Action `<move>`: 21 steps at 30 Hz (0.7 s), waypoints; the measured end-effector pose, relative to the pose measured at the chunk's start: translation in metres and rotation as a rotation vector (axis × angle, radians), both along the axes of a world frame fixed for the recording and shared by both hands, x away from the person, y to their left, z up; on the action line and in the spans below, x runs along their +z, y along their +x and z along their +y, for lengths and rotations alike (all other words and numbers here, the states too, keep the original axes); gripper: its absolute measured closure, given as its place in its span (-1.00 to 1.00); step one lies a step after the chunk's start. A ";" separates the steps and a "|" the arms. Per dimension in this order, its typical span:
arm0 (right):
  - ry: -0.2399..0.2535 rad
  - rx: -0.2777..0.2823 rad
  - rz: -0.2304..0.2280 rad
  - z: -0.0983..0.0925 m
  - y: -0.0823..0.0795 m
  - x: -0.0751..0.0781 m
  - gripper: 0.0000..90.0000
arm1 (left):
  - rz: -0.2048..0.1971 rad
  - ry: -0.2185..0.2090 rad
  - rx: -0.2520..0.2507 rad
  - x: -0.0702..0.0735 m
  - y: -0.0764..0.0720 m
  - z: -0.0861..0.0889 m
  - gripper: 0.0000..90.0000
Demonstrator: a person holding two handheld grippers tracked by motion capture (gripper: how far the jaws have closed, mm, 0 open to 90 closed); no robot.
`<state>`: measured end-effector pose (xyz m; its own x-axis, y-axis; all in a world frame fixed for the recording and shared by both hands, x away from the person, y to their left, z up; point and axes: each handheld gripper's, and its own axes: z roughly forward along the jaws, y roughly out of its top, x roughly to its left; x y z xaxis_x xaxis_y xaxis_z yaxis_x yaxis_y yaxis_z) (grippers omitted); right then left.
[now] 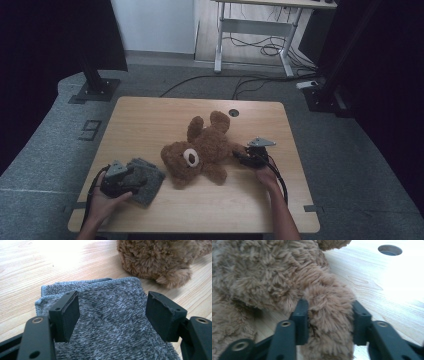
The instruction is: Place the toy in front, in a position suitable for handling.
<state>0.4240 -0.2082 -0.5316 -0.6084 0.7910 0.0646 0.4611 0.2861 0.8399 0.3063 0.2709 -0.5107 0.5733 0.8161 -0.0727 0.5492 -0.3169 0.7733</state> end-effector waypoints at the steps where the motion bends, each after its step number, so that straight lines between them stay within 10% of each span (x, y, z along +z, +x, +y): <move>1: 0.000 0.000 0.000 0.000 0.000 0.000 0.31 | 0.000 0.000 0.000 0.000 0.000 0.000 -0.38; 21: 0.100 -0.111 0.045 -0.014 -0.085 -0.003 0.43 | 0.000 -0.002 0.002 0.001 0.000 0.000 -0.38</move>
